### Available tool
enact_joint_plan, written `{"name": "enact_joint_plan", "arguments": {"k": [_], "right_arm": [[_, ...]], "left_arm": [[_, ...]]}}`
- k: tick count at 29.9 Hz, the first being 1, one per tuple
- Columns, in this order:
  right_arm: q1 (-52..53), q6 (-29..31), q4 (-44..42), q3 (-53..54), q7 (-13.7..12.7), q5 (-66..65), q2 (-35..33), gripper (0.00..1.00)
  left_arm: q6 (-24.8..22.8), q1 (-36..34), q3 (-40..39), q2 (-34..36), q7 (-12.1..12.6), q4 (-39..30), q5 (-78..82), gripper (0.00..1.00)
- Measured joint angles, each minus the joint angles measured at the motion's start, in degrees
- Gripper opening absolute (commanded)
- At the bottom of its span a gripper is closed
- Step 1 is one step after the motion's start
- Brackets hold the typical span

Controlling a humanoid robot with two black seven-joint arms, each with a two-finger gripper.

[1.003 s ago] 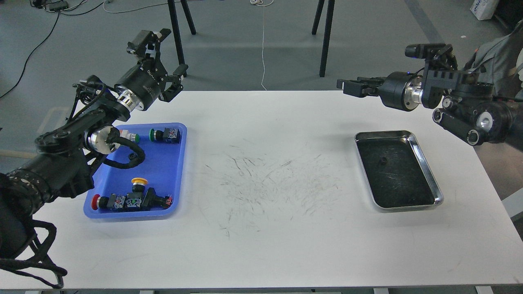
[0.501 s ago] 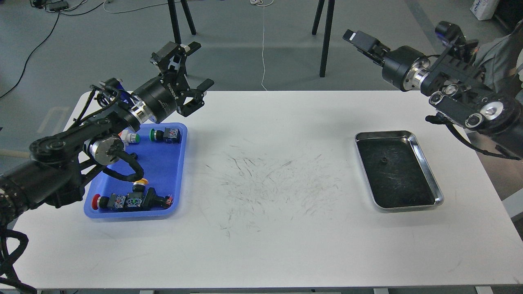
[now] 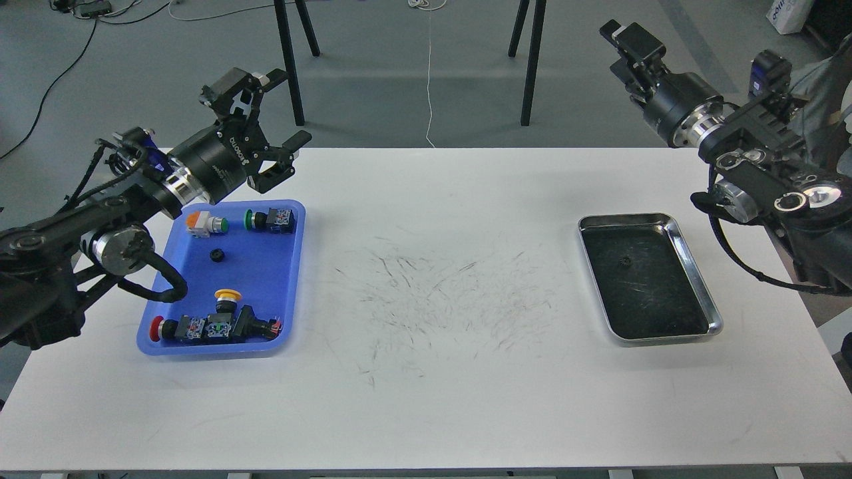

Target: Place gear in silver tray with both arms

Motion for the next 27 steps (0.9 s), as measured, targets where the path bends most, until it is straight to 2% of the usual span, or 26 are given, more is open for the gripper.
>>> {"name": "enact_joint_plan", "arguments": {"k": [5, 15, 21, 27], "right_arm": [[-3.1, -0.5, 0.1, 3.5, 0.0, 5.8, -0.5, 0.90], [-6.4, -0.8, 0.5, 10.0, 0.0, 6.5, -0.2, 0.90], [-7.7, -0.8, 0.5, 11.7, 0.0, 6.5, 0.3, 0.92], [-8.1, -0.8, 0.6, 11.9, 0.0, 6.5, 0.5, 0.92]], "left_arm": [[1.5, 0.4, 1.6, -0.4, 0.0, 0.7, 6.4, 1.00], [2.7, 4.1, 2.8, 3.0, 0.0, 0.8, 23.6, 1.00], [8.9, 6.2, 2.6, 7.9, 0.0, 0.5, 33.7, 1.00], [14.5, 9.3, 2.8, 9.3, 0.0, 0.9, 39.4, 1.00]]}}
